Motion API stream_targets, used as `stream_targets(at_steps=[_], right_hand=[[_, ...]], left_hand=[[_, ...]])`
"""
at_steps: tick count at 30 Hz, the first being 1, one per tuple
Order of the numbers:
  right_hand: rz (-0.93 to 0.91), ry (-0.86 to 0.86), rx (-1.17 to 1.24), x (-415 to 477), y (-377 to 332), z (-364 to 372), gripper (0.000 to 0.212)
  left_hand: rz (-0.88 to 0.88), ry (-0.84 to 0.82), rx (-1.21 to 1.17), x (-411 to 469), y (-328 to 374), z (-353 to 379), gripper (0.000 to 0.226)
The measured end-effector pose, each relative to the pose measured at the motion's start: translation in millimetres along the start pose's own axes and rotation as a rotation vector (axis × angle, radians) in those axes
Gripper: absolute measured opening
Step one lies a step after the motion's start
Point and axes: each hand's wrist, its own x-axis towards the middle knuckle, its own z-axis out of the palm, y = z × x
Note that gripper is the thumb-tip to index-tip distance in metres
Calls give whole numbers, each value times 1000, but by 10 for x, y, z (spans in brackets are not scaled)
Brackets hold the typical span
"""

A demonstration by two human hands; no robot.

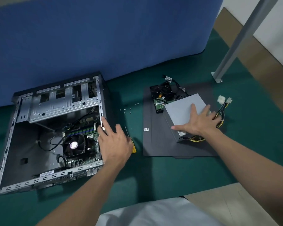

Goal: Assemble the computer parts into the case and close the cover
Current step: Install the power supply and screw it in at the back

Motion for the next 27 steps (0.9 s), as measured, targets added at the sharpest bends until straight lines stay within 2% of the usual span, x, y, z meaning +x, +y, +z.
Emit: stream_targets(at_steps=[4,11,15,20,24,26,27], right_hand=[[-3,-52,-70,79,-119,29,150],[-98,41,-38,68,-138,-9,135],[-75,53,36,-98,-174,-4,128],[-4,-76,283,-324,-209,-146,131],[17,-173,678,-510,-146,-238,126],[-19,-182,844,-631,-127,-286,123],[-43,-171,872,-703,-130,-319,121]], left_hand=[[-5,-11,11,-10,14,-7,41],[-13,-32,-25,-26,45,-52,46],[-18,-10,-70,-3,34,-64,48],[-37,26,-86,-13,22,-75,51],[36,85,-110,-92,65,-140,55],[90,96,-250,-110,174,-243,56],[72,47,-410,-97,258,-316,58]])
